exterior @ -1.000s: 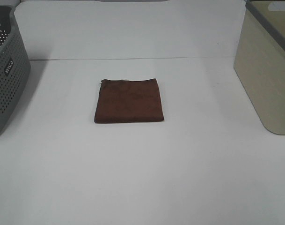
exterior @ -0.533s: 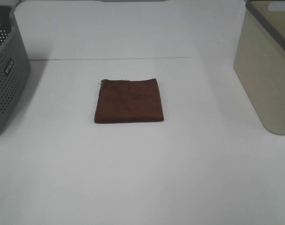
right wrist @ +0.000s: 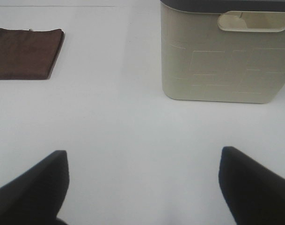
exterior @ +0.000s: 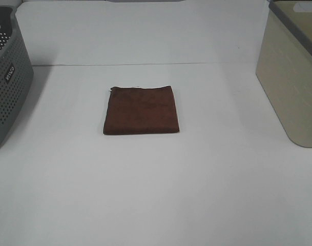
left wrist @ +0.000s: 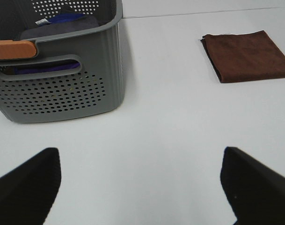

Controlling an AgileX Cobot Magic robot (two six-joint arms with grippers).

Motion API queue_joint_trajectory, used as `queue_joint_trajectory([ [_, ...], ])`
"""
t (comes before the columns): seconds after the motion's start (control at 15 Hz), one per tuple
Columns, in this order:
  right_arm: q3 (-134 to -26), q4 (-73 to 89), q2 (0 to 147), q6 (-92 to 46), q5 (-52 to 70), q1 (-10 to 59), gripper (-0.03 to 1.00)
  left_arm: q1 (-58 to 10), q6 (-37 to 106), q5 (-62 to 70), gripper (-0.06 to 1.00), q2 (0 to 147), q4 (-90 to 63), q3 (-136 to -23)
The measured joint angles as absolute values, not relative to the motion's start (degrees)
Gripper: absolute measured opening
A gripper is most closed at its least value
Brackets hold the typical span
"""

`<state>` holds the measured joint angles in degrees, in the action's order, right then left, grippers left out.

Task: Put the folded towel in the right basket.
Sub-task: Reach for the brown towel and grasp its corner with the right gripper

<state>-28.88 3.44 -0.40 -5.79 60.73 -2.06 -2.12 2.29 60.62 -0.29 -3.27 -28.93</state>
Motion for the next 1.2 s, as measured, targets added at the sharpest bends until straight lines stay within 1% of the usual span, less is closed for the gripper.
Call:
queue_joint_trajectory([
  [1.2, -28.88, 3.44, -0.4, -5.79, 60.73, -2.06, 0.82, -2.12, 2.29, 60.62, 0.88, -0.29, -3.27, -28.93],
])
